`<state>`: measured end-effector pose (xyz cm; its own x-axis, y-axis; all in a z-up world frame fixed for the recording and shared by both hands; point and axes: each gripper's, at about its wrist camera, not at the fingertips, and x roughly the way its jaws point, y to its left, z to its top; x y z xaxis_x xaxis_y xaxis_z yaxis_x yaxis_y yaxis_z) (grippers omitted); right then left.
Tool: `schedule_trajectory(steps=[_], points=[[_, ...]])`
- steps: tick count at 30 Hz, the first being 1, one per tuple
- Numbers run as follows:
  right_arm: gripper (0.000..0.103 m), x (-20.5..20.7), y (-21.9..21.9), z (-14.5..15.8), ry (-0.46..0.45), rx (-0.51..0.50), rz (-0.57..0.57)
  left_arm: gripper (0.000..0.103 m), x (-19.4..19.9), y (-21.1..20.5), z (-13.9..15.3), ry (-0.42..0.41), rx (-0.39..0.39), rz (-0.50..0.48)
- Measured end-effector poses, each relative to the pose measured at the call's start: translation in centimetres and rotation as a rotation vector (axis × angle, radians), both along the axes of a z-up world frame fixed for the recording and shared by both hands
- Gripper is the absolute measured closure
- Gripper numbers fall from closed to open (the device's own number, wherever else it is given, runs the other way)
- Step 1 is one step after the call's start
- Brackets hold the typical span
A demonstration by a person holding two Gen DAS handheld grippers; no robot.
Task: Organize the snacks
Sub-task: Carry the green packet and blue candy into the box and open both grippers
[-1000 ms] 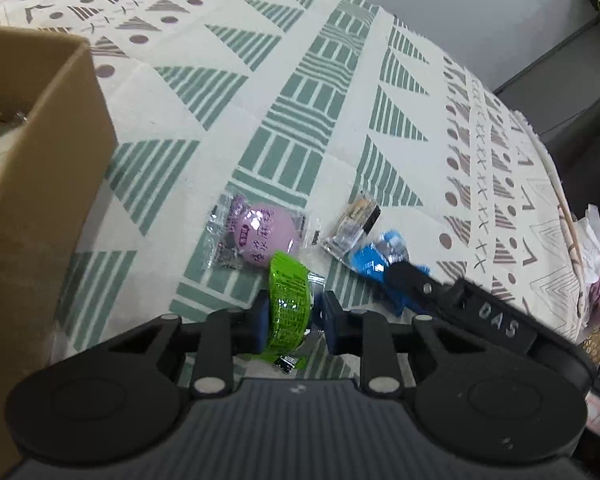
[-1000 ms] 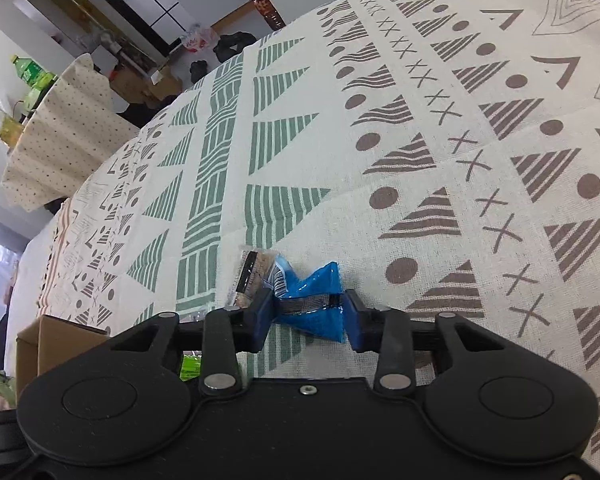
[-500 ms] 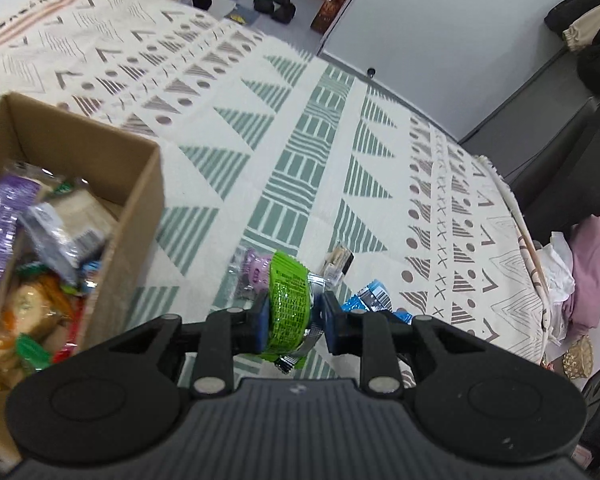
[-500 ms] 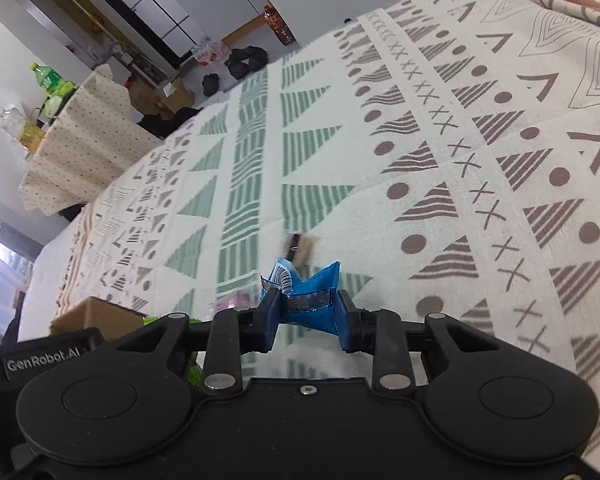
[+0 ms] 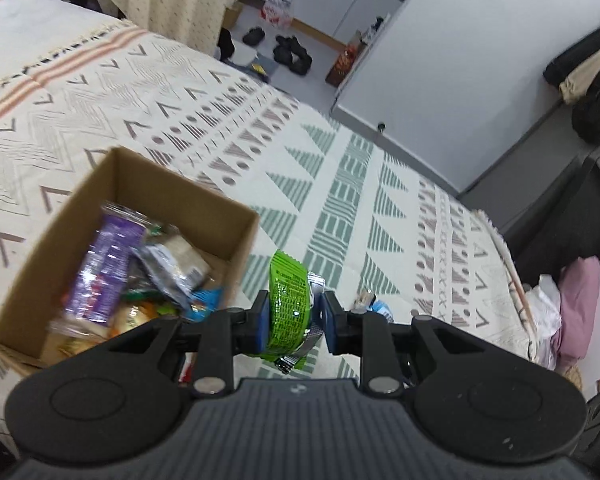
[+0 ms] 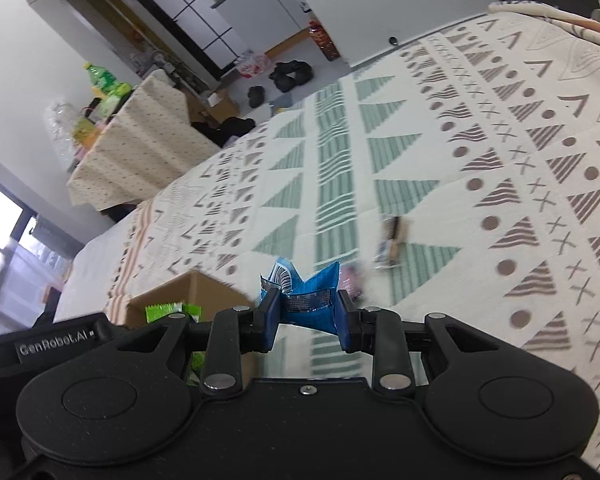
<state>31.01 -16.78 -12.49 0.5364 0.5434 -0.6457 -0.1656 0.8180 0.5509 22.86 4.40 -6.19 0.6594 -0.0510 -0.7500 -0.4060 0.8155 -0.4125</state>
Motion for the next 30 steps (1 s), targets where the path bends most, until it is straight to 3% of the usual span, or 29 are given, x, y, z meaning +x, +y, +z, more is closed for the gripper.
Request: schedule_trajectory(steps=[11, 26, 29, 30], points=[[0.075, -3.2, 3.5, 2.7, -0.045, 0.001, 0.056, 0.077, -3.8, 4.5, 1.1, -0.021, -0.045, 0.117], [0.075, -6.1, 8.8, 3.3, -0.051, -0.038, 0.146, 0.075, -6.2, 8.3, -0.3, 0.030, -0.094, 0.206], [0.075, -6.4, 9.6, 3.2, -0.045, -0.042, 0.152, 0.071, -6.2, 8.9, -0.8, 0.057, -0.106, 0.219], [0.075, -6.4, 9.8, 3.1, -0.042, -0.043, 0.153, 0.064, -6.2, 9.1, -0.9, 0.063, -0.115, 0.221]])
